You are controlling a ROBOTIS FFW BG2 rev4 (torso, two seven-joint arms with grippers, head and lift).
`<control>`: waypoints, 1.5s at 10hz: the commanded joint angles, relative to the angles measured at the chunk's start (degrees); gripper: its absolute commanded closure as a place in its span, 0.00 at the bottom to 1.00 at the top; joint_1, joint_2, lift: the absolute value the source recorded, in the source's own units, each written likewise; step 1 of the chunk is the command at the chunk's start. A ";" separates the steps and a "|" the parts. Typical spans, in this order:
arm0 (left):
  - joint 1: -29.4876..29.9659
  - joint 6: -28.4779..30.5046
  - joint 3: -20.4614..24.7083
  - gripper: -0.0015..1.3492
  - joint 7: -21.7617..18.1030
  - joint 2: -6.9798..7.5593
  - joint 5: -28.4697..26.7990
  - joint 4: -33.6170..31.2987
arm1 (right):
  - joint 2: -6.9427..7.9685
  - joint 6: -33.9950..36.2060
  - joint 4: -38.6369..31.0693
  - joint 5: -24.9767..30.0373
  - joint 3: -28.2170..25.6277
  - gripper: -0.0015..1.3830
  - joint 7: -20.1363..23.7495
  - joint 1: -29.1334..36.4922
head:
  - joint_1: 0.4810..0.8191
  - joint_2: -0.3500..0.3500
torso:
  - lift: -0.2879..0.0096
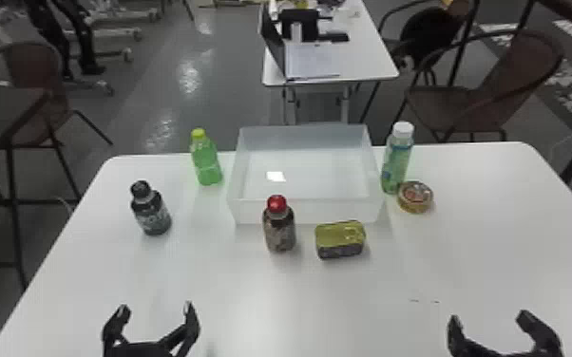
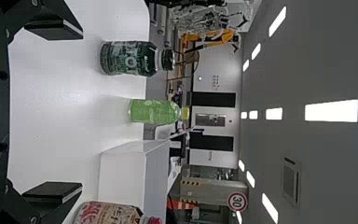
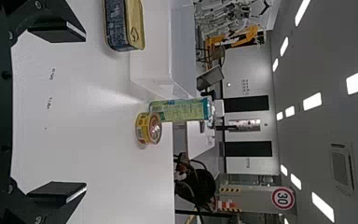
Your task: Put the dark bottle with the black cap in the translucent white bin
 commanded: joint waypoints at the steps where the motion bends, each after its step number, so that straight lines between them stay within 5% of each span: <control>1: -0.17 0.31 0.02 0.12 0.00 0.29 0.13 0.00 | 0.05 -0.02 0.00 0.03 -0.07 0.12 0.00 0.00 | 0.63 0.64 | 0.66; 8: -4.83 3.30 0.64 0.07 -0.27 0.56 2.06 3.16 | -0.09 -0.02 0.71 -0.59 -0.25 0.12 0.09 -1.49 | 0.63 0.64 | 0.66; 11: -11.60 6.73 2.83 0.08 -2.47 3.28 4.52 7.91 | 0.00 -0.02 1.15 -0.76 -0.16 0.12 0.26 -1.93 | 0.63 0.66 | 0.66; 15: -22.94 13.76 8.72 0.08 -11.34 3.98 1.71 16.61 | 0.05 -0.02 1.94 -0.76 -0.16 0.12 0.79 -2.20 | 0.63 0.73 | 0.66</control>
